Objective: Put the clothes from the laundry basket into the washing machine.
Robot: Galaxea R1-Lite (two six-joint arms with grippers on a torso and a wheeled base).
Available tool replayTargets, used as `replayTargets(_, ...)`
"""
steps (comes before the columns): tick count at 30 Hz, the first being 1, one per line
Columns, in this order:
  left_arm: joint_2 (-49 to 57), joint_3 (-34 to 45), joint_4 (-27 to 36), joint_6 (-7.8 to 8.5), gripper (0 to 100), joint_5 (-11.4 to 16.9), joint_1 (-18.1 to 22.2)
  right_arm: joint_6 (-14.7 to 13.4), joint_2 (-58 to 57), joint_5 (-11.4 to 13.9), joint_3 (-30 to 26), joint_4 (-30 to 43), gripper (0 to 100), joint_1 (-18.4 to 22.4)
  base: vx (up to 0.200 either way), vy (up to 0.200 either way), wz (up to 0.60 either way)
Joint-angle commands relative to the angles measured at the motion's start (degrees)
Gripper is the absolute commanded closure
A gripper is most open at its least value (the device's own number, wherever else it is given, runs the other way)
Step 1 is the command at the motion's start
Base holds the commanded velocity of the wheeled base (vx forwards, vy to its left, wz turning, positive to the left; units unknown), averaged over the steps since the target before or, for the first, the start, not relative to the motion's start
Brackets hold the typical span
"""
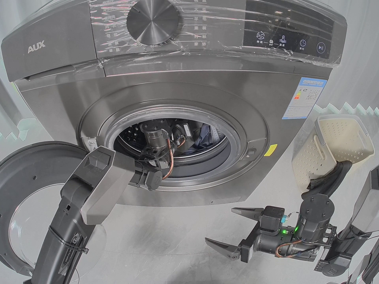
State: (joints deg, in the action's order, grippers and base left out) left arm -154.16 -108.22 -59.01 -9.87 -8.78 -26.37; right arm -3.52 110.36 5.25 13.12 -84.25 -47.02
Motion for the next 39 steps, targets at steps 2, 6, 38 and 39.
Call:
replayTargets(2, 2.6, 6.3, 0.9, -0.94, 0, 0.1, -0.2, 0.0, 0.2, 0.0, 0.2, 0.0, 0, 0.0, 0.0, 0.0, 0.0)
replayTargets(6, 7.2, 16.9, 1.3, -0.94, 0, 1.8, -0.5, 0.0, 0.1, 0.0, 0.1, 0.0, 0, 0.0, 0.0, 0.0, 0.0)
replayTargets(38, 31.7, 69.3, -19.6, 3.28, 0, 4.5, -11.2, 0.0, -5.2, -0.2, -1.2, 0.0, 0, 1.1, 0.0, 0.0, 0.0)
replayTargets(39, 33.9, 73.7, -23.0, 3.19, 0, 4.3, -12.2, 0.0, -6.9, -0.3, -1.2, 0.0, 0, 1.1, 0.0, 0.0, 0.0)
